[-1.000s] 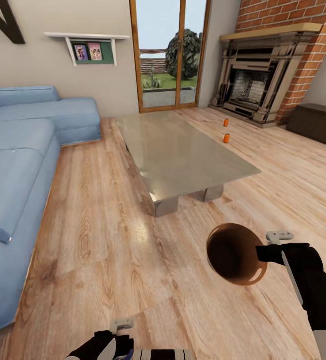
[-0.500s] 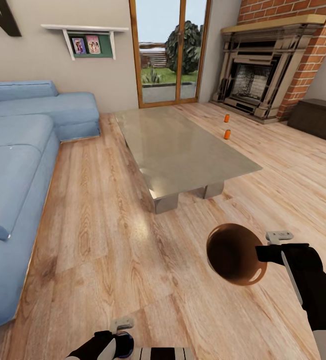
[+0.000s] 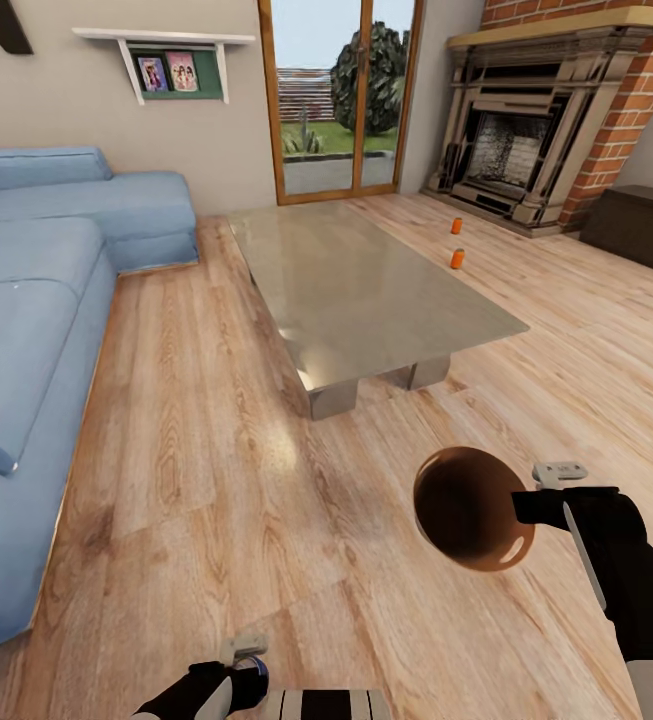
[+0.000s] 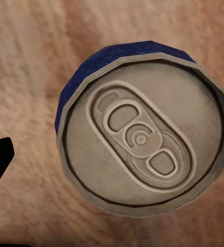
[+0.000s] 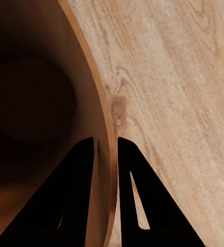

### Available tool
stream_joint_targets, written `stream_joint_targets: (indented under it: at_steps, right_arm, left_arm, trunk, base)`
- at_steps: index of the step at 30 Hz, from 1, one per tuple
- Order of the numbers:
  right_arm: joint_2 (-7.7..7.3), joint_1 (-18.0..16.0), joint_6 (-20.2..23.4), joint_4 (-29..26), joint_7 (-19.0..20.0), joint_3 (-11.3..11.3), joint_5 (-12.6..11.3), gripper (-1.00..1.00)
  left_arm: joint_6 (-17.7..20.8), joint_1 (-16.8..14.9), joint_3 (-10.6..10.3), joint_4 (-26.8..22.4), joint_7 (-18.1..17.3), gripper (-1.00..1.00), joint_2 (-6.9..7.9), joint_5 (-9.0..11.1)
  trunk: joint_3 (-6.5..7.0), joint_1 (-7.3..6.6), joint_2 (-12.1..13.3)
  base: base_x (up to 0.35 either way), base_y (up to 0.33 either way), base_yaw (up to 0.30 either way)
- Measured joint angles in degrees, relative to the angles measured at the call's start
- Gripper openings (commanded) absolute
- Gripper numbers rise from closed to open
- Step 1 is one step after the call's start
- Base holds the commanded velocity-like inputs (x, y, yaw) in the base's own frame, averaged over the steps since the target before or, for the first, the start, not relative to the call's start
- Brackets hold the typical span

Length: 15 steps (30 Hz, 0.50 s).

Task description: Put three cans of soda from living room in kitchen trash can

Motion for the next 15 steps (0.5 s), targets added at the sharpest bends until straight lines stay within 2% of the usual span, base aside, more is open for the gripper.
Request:
stream_joint_targets:
  at_steps: [15]
  right_arm:
    - [0.00,0.00,0.00,0.00,0.00,0.00,0.04,-1.00]
  left_arm:
    - [-0.54,0.00,-0.05,0.00,0.02,1.00,-0.07,0.00]
  trunk:
    - [0.00,0.00,0.00]
  base:
    - [0.000,0.000,0.000]
